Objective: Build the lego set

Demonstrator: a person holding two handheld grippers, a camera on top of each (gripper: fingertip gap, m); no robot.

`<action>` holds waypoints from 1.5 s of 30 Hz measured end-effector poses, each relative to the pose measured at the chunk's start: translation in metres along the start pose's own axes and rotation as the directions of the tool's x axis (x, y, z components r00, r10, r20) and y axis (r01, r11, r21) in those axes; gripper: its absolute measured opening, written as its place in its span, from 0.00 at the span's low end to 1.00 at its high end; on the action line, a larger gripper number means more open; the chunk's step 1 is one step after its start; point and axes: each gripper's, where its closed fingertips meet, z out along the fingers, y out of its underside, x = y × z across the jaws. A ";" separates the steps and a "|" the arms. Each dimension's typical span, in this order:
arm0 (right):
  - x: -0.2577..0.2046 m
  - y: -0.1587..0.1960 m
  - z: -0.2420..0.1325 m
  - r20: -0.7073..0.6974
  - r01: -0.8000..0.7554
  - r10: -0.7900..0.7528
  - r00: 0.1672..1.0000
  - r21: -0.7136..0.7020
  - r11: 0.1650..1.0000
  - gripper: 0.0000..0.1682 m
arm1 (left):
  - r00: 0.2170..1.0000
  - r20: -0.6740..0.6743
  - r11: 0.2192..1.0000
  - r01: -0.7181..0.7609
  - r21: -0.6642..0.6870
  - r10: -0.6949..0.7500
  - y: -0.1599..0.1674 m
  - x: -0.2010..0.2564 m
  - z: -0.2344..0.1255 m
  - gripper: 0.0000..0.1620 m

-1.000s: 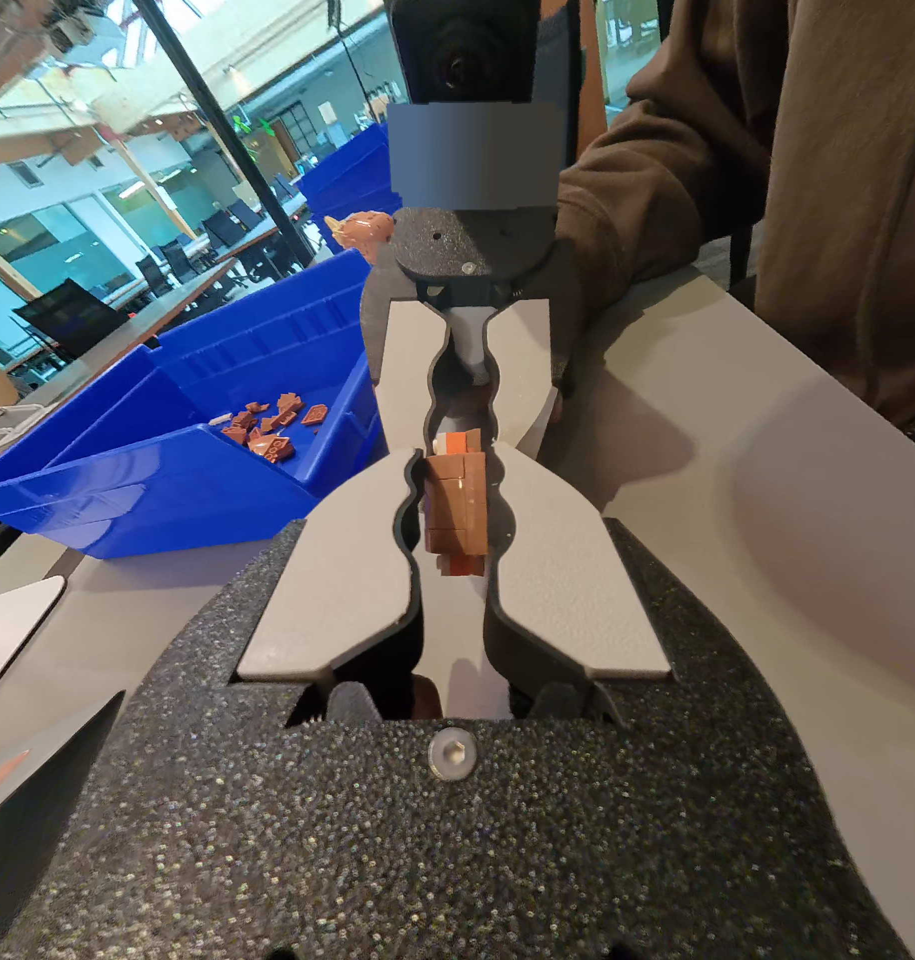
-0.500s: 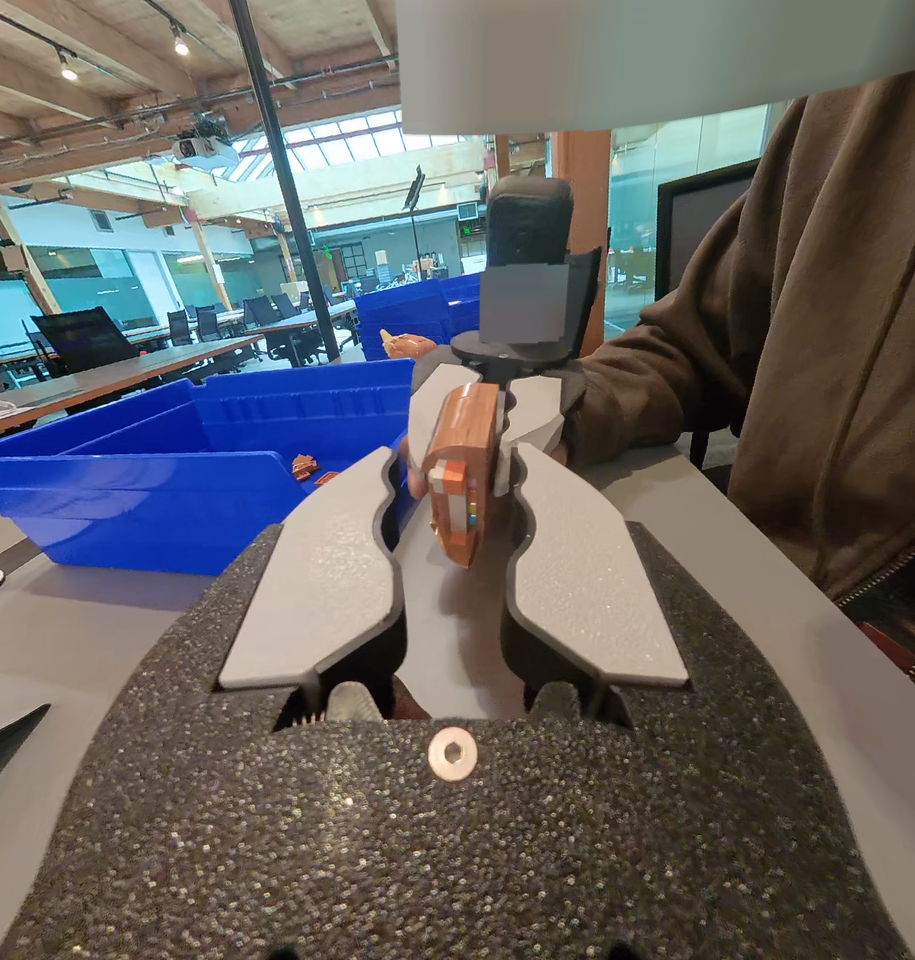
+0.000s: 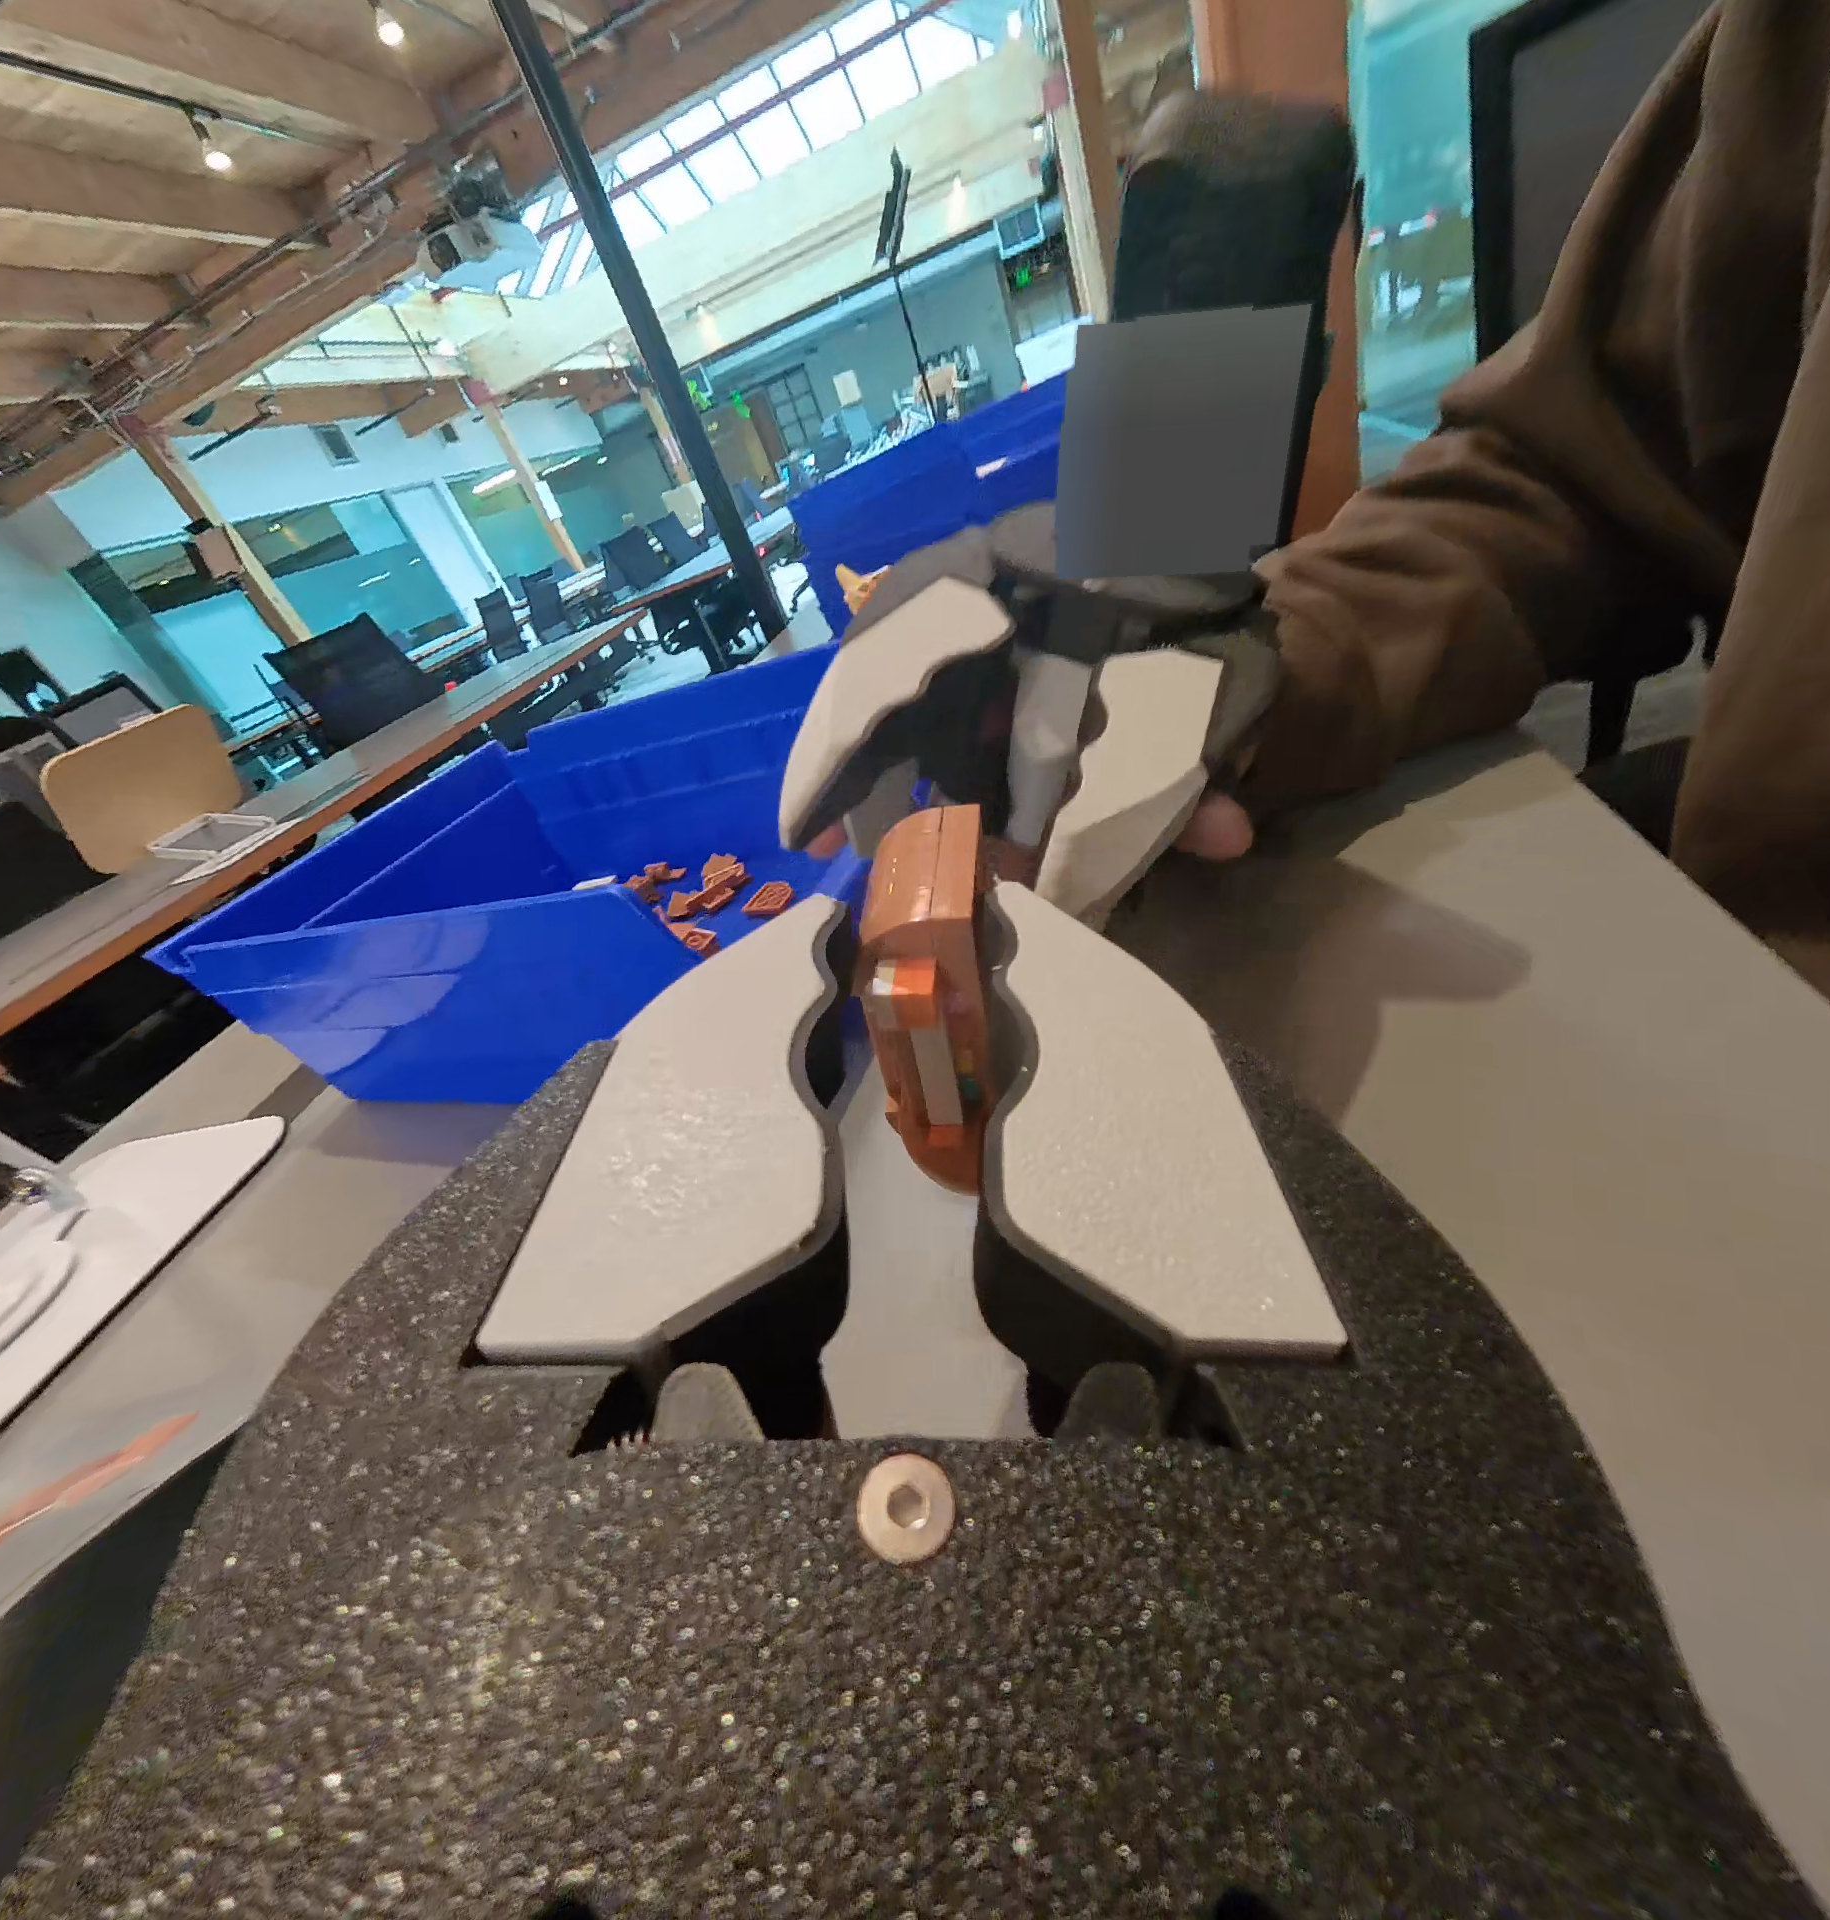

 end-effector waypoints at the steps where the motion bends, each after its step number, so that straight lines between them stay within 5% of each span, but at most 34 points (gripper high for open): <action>1: -0.001 -0.004 -0.002 0.004 0.010 -0.010 1.000 0.019 1.000 0.25 | 1.000 0.002 1.000 -0.015 -0.014 0.015 0.001 0.000 0.000 0.14; 10: -0.013 -0.002 -0.004 0.120 -0.068 0.066 0.991 0.014 0.998 0.12 | 0.997 -0.031 0.996 -0.068 -0.052 0.066 0.007 0.009 0.002 0.14; 45: -0.022 0.000 -0.005 0.126 0.027 -0.027 0.992 0.001 1.000 0.15 | 0.996 -0.086 0.999 -0.027 -0.027 0.024 0.004 0.018 0.002 0.14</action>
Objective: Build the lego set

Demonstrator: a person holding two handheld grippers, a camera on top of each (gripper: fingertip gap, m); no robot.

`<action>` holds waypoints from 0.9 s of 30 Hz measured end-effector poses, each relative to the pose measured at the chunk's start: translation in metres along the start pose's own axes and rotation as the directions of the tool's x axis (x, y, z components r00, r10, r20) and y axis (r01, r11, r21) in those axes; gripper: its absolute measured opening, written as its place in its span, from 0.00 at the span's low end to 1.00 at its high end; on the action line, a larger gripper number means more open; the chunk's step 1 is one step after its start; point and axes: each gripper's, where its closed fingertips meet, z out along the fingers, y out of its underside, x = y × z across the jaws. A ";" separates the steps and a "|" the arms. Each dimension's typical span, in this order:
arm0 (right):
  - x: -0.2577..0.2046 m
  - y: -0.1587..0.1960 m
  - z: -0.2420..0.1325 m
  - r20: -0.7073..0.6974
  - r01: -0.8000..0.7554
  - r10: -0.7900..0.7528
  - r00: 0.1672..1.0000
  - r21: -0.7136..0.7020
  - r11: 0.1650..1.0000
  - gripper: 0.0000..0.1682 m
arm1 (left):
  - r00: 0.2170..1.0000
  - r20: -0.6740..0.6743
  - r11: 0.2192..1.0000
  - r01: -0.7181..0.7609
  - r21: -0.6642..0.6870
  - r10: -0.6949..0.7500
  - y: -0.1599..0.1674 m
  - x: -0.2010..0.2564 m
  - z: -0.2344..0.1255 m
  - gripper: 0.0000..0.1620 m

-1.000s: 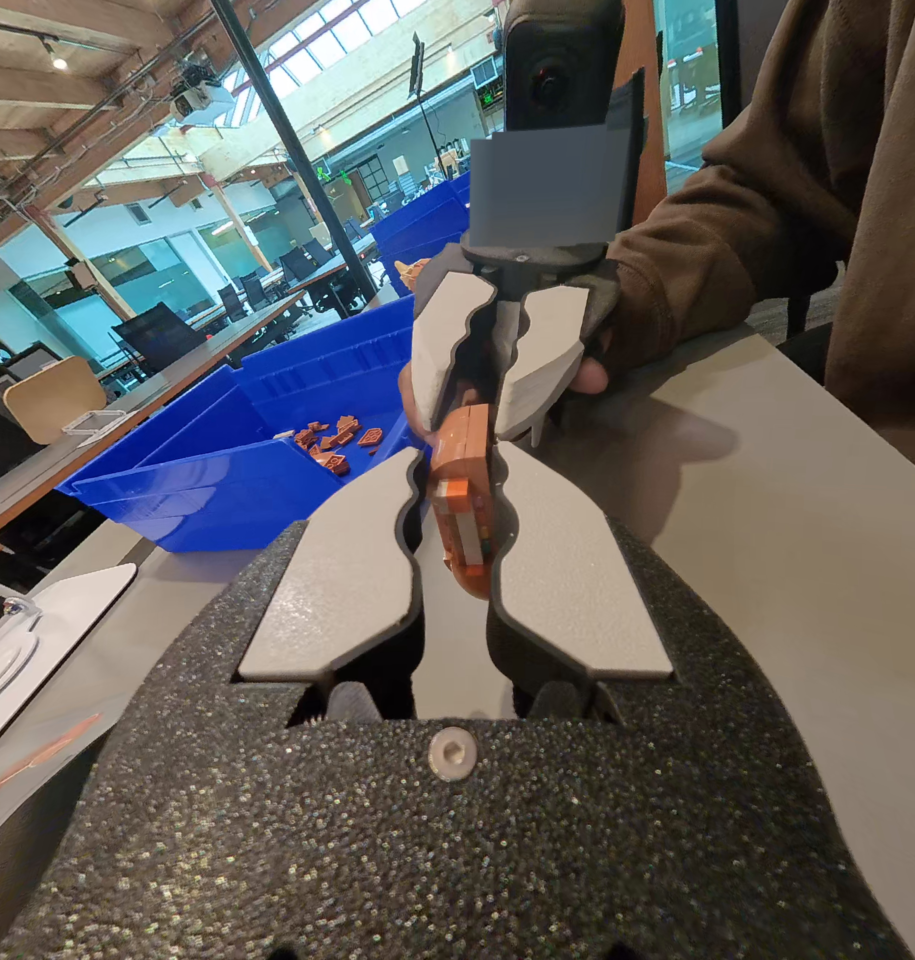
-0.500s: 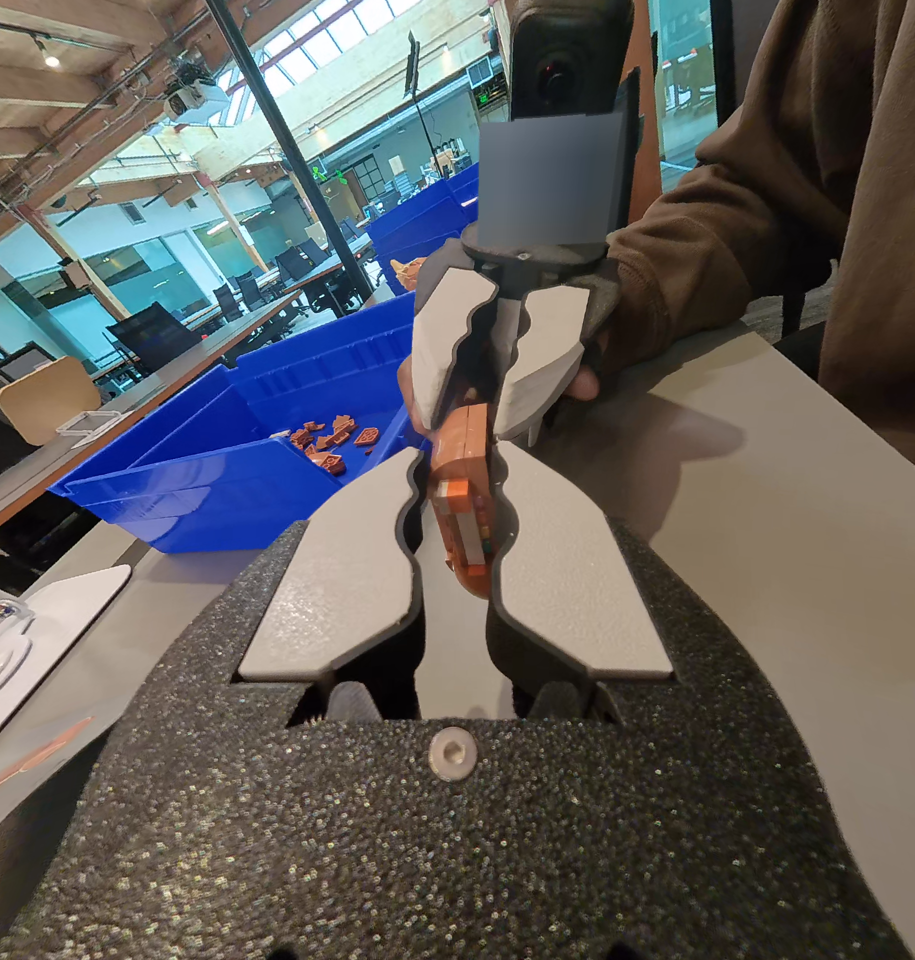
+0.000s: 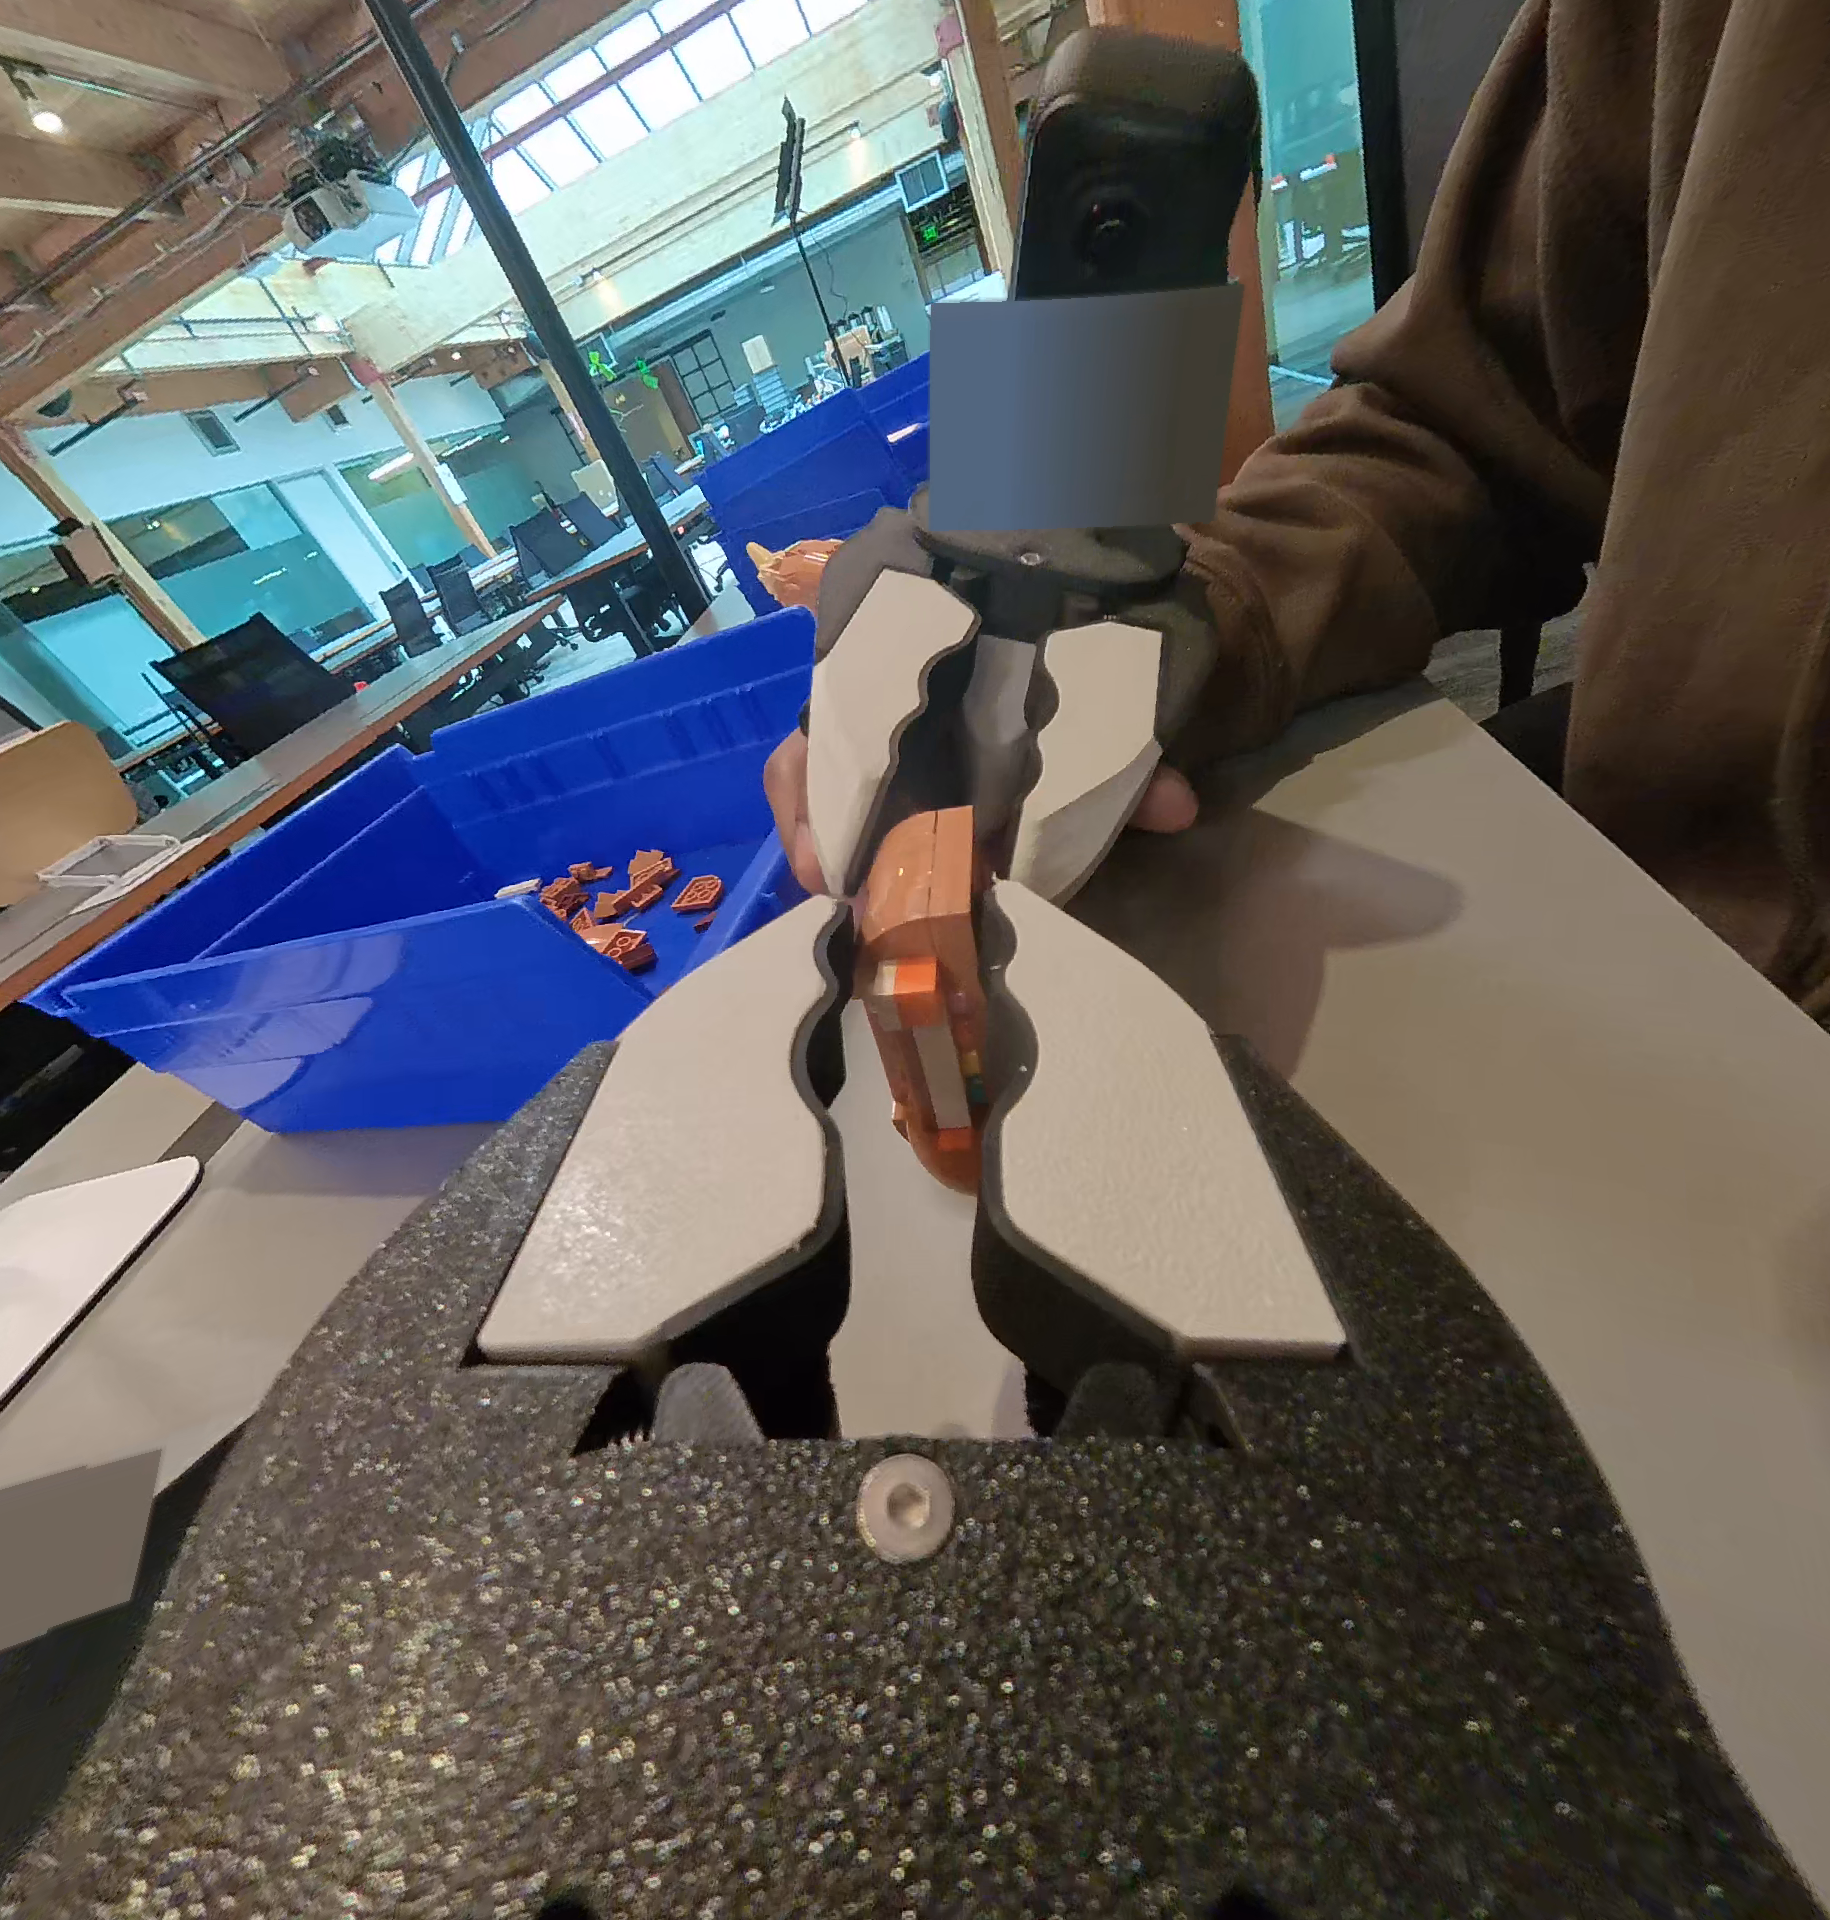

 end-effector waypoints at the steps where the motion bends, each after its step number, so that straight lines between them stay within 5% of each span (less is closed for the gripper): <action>1: 0.000 0.000 0.000 0.002 -0.001 0.001 1.000 0.000 1.000 0.15 | 1.000 -0.001 1.000 0.004 -0.002 -0.004 0.000 0.000 0.000 0.14; 20: -0.003 0.013 0.003 0.031 -0.002 0.005 1.000 -0.087 0.996 0.14 | 0.997 0.004 0.992 -0.070 -0.101 0.071 0.013 0.001 0.001 0.14; 27: -0.003 -0.003 -0.005 0.079 -0.120 0.118 0.990 0.023 0.992 0.13 | 0.993 -0.002 0.987 -0.115 -0.112 0.115 0.014 0.003 0.000 0.14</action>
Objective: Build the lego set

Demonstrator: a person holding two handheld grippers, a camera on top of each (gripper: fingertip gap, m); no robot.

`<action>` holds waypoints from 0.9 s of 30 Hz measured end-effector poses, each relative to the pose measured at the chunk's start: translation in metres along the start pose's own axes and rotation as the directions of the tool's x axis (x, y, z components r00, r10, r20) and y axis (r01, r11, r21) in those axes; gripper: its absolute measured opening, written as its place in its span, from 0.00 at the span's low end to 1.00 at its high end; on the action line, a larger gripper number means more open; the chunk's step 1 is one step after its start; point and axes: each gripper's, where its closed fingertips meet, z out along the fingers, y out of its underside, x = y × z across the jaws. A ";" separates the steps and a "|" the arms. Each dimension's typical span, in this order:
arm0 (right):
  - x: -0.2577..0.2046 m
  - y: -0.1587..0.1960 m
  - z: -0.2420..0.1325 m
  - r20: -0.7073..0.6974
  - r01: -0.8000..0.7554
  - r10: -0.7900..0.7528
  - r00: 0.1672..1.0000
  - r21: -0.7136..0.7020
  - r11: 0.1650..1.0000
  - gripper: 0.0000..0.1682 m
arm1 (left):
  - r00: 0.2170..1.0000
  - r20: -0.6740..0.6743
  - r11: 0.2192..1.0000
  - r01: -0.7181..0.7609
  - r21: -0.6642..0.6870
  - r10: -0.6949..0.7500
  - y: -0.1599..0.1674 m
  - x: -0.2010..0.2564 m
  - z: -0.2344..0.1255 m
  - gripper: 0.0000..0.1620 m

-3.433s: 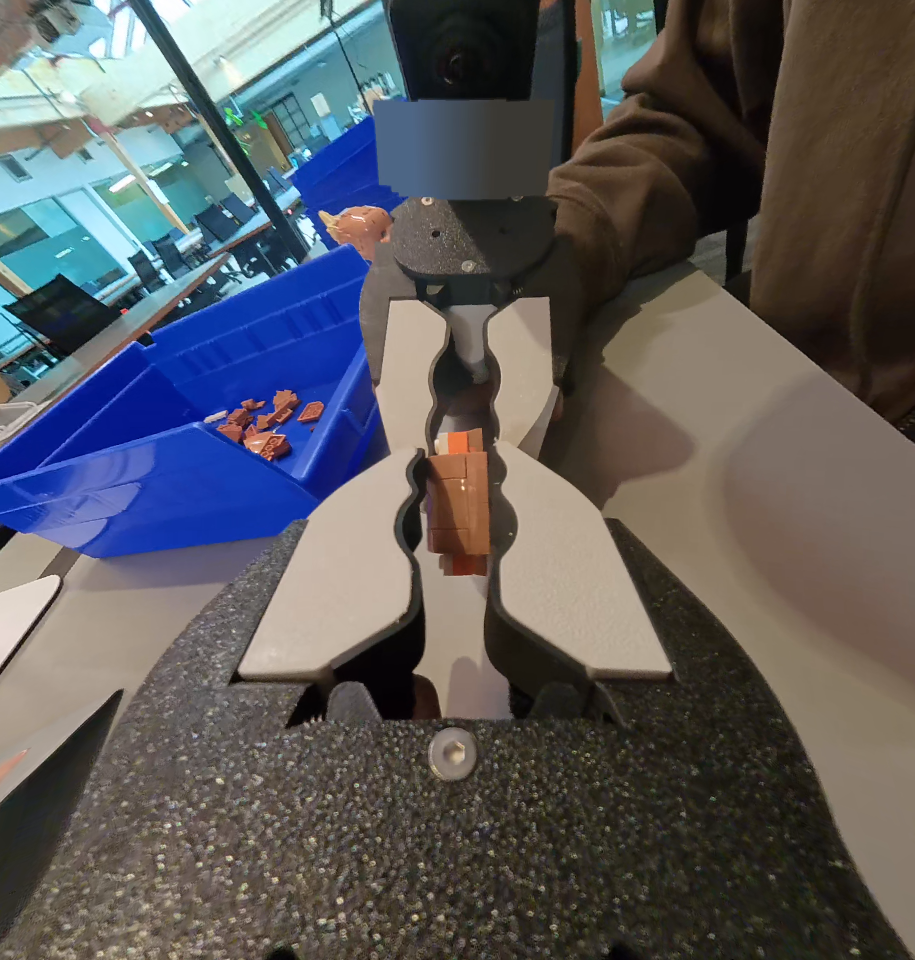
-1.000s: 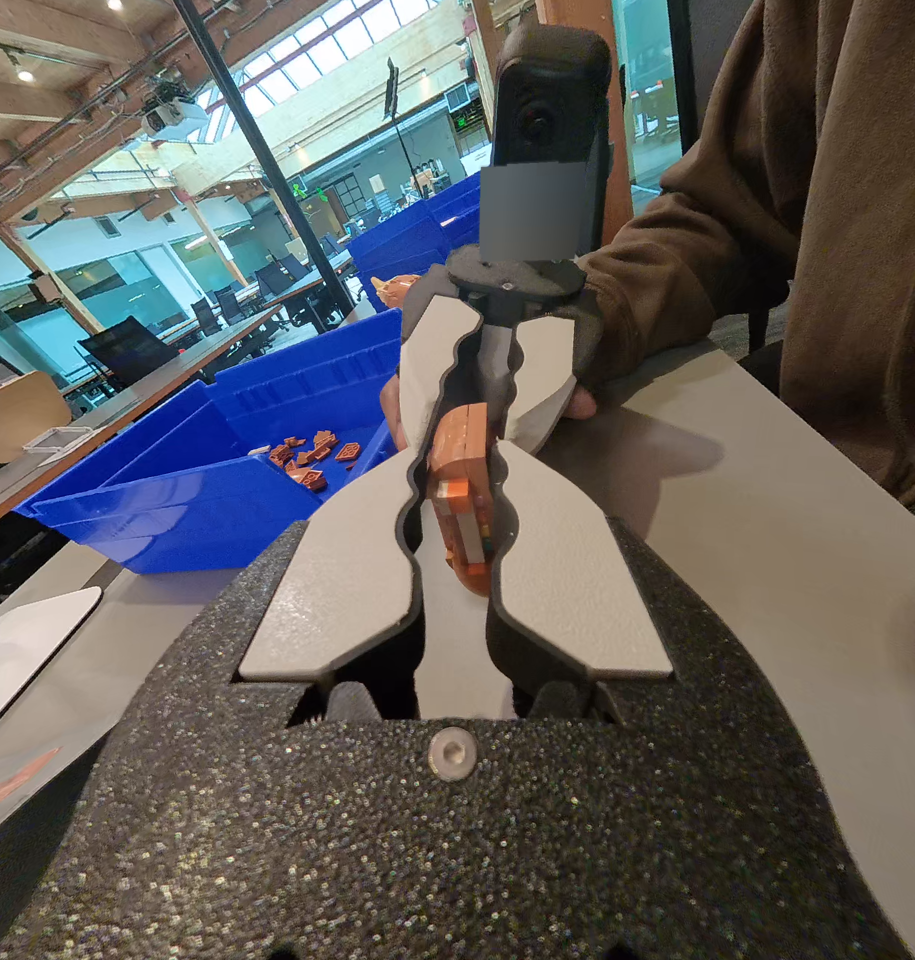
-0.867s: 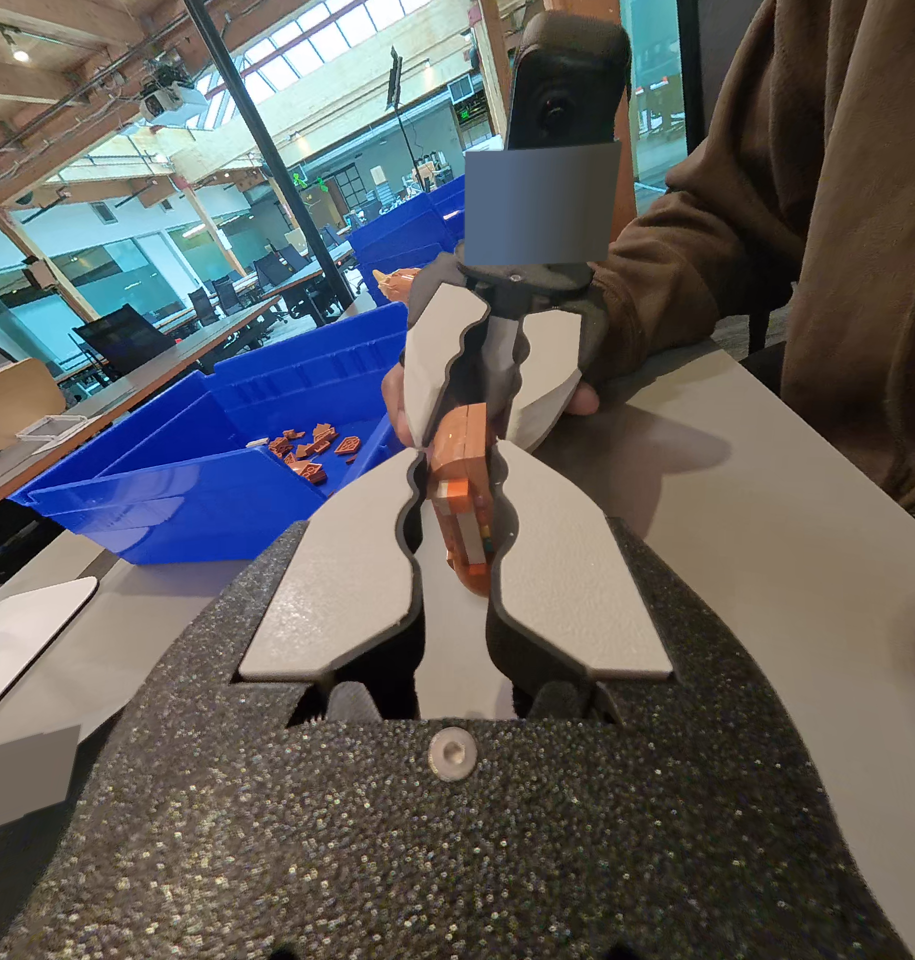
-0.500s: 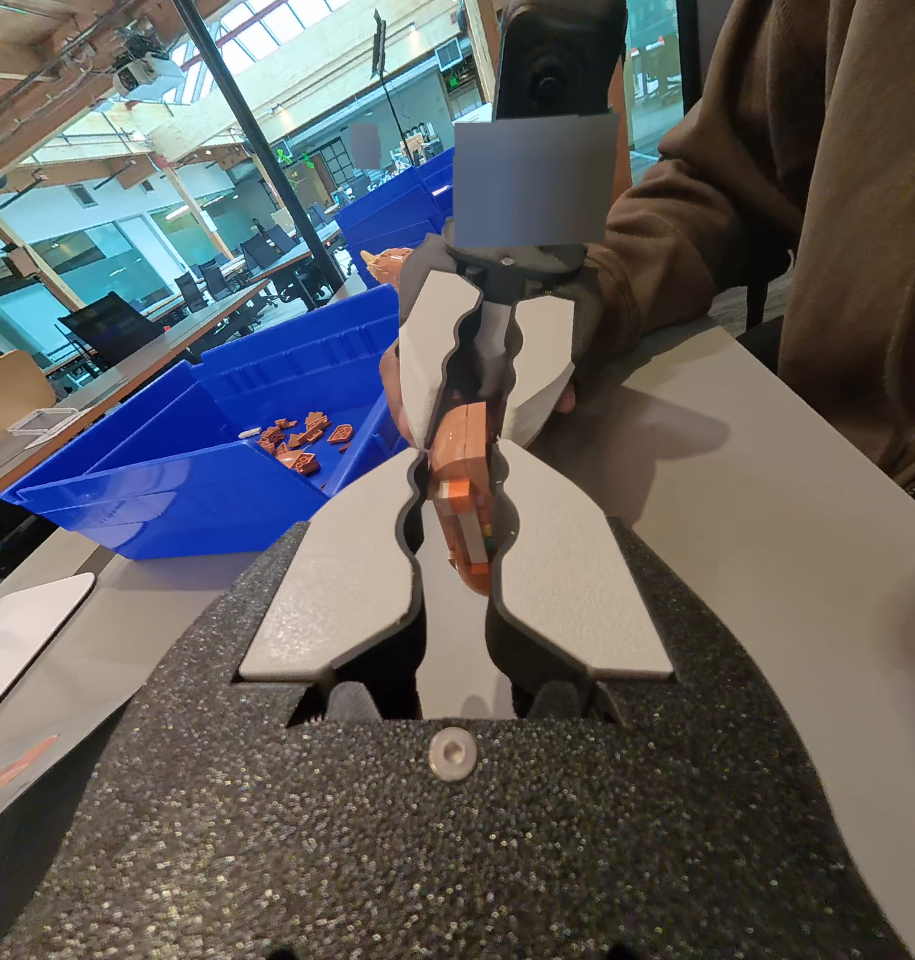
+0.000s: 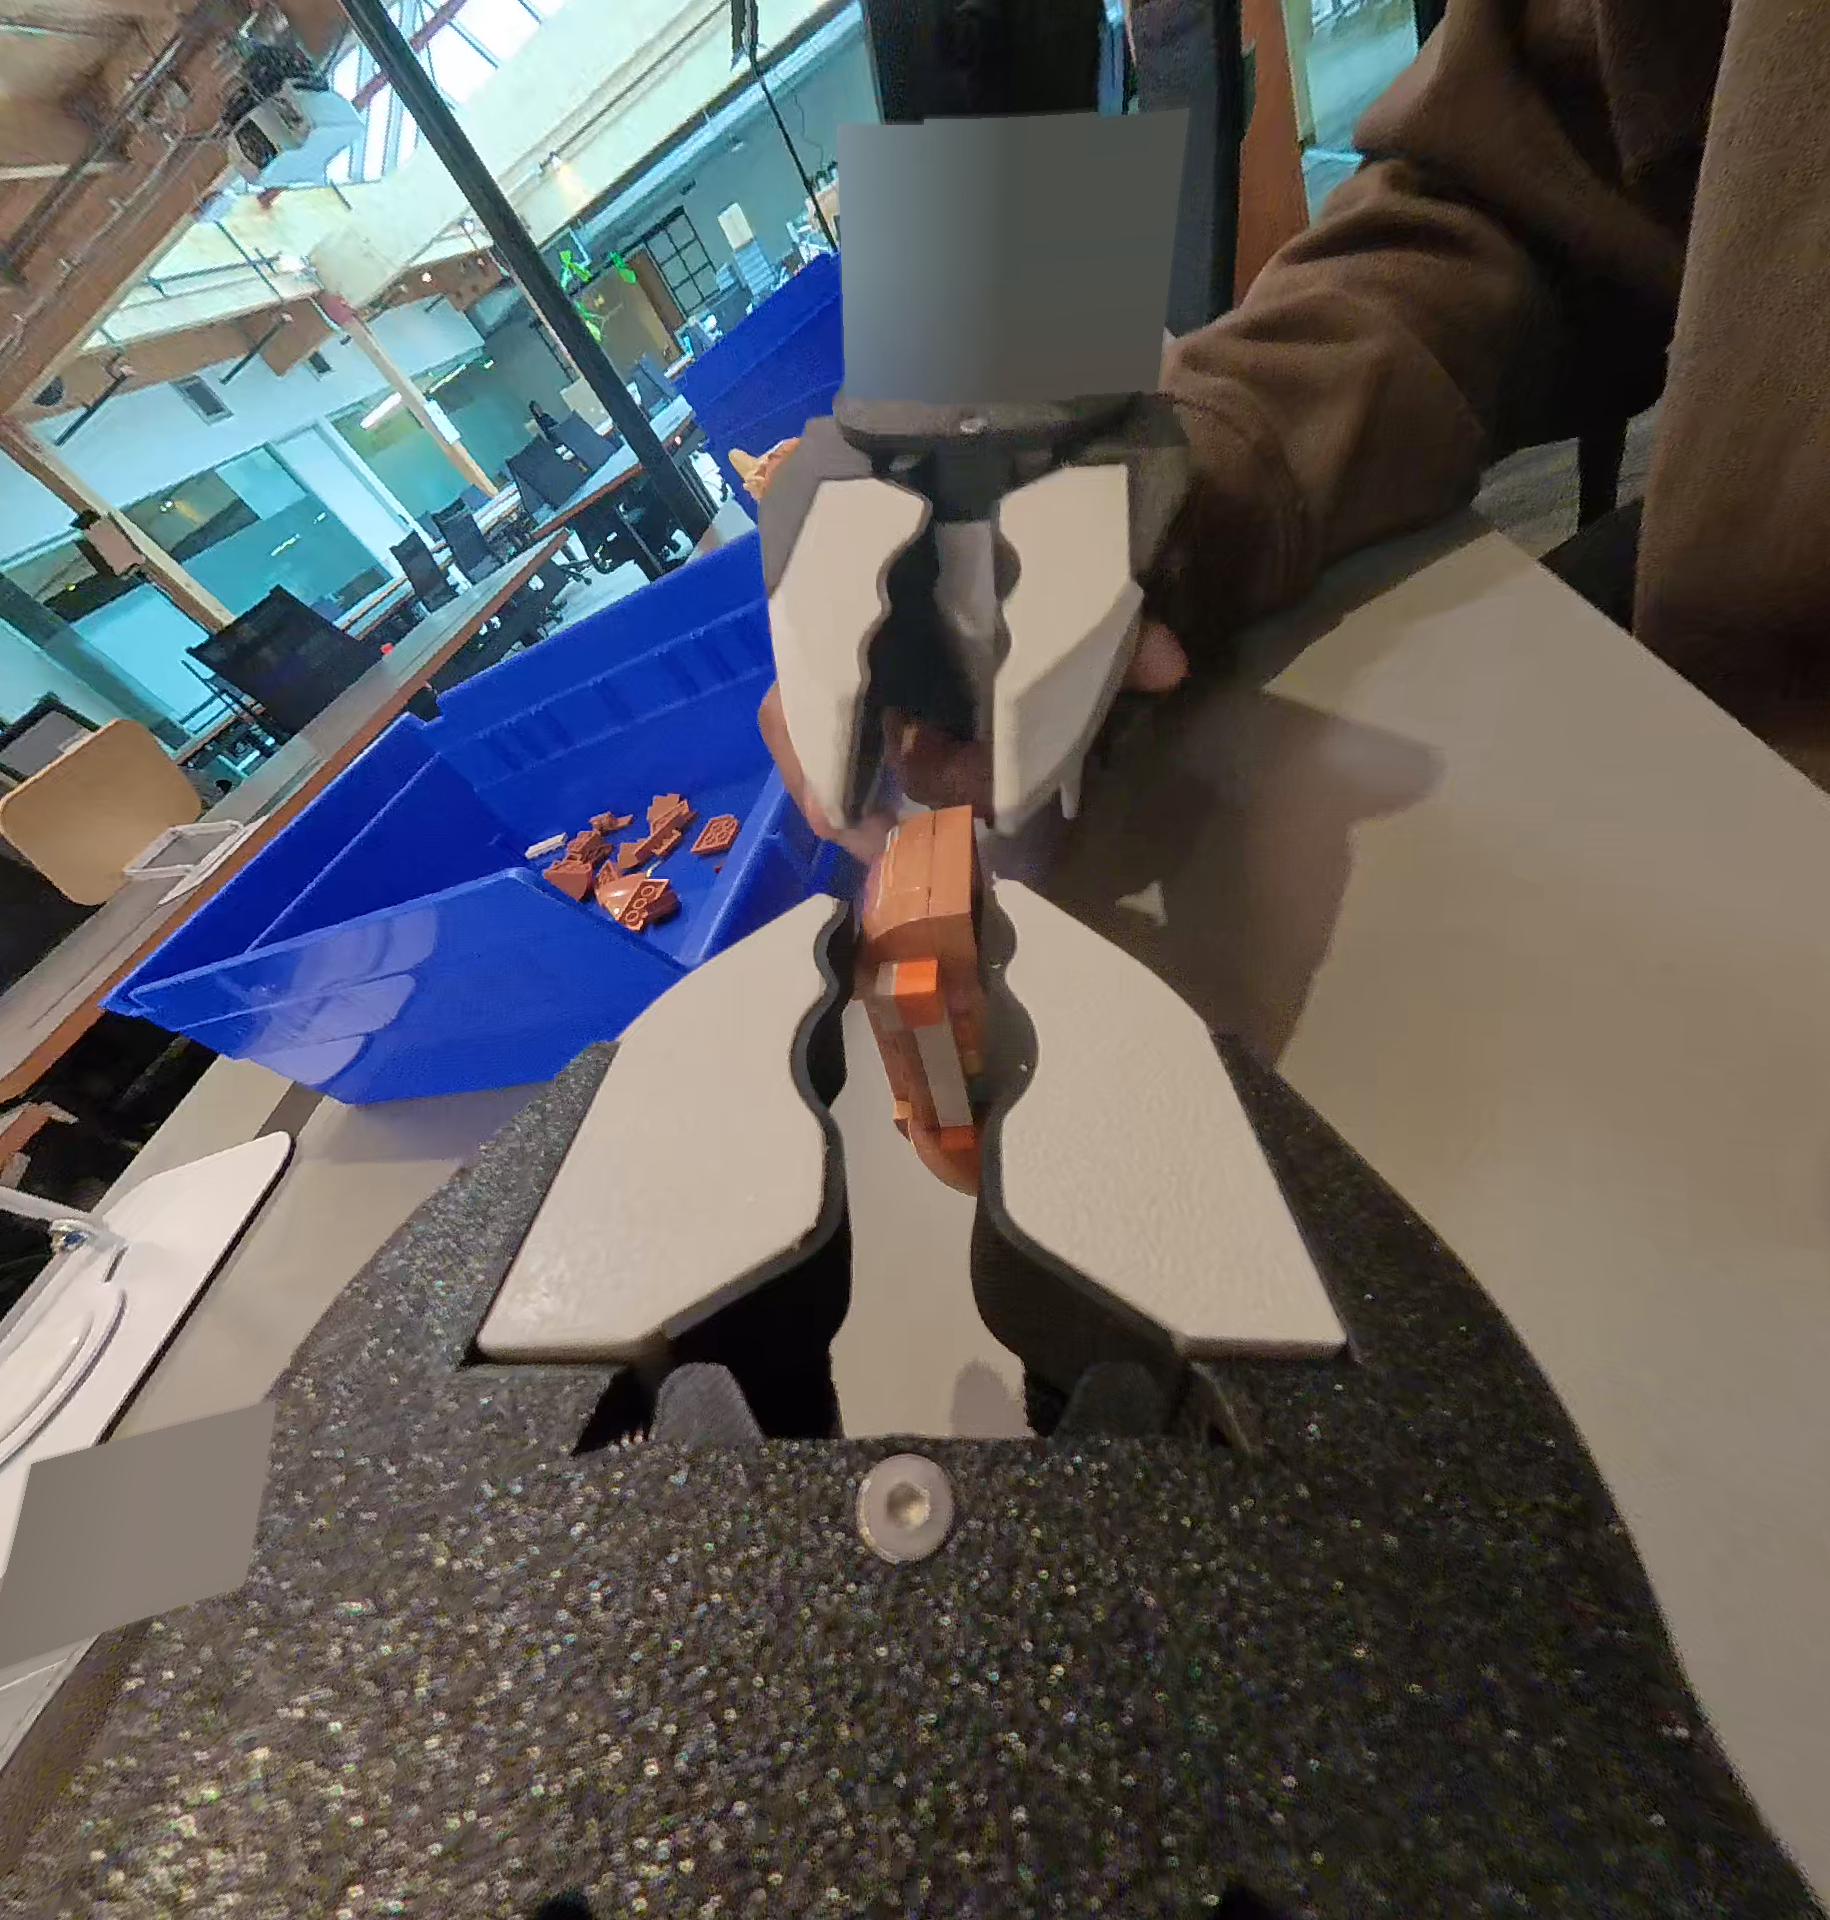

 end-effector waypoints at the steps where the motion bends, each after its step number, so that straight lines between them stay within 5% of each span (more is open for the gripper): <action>1: 0.002 -0.001 -0.001 0.001 -0.011 0.011 1.000 0.007 1.000 0.13 | 1.000 -0.005 1.000 0.007 0.010 -0.007 -0.001 0.001 0.000 0.14; 13: -0.003 0.002 -0.001 0.023 0.004 -0.004 1.000 -0.023 1.000 0.17 | 1.000 0.003 0.999 0.023 0.037 -0.023 -0.005 -0.002 -0.001 0.14; 27: -0.007 0.000 0.001 0.038 -0.001 0.001 0.999 -0.003 1.000 0.10 | 1.000 -0.022 0.994 0.019 0.108 -0.017 -0.017 0.005 -0.003 0.14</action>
